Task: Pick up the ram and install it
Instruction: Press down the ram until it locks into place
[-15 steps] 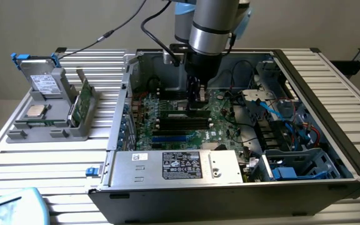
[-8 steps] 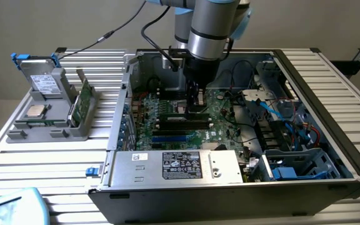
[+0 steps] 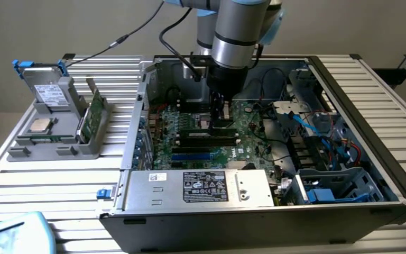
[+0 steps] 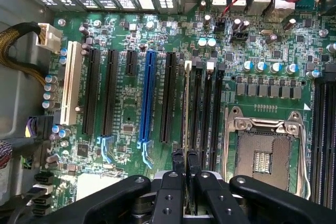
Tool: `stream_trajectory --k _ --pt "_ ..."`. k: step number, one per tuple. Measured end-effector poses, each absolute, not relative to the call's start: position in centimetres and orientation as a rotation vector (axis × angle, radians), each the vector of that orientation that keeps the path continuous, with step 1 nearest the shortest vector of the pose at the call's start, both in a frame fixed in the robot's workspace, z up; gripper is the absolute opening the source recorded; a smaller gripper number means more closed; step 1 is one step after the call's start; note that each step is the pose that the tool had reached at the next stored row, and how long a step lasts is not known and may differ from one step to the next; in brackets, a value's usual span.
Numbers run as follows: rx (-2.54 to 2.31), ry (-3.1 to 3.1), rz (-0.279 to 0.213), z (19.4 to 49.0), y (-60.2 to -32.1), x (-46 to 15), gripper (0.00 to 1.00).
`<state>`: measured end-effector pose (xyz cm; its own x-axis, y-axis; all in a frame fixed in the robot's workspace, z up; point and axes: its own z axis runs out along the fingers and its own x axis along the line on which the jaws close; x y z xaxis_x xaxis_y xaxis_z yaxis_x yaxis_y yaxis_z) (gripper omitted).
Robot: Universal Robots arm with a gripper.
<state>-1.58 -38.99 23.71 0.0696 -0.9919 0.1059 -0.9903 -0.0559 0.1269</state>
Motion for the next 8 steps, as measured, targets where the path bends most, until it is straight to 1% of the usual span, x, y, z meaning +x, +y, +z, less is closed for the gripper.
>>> stream_trajectory --k 4,8 --pt "2.178 -2.048 0.02 23.59 -39.0 -1.57 0.14" --pt "2.176 -2.048 0.025 23.49 -39.01 -1.81 0.14"
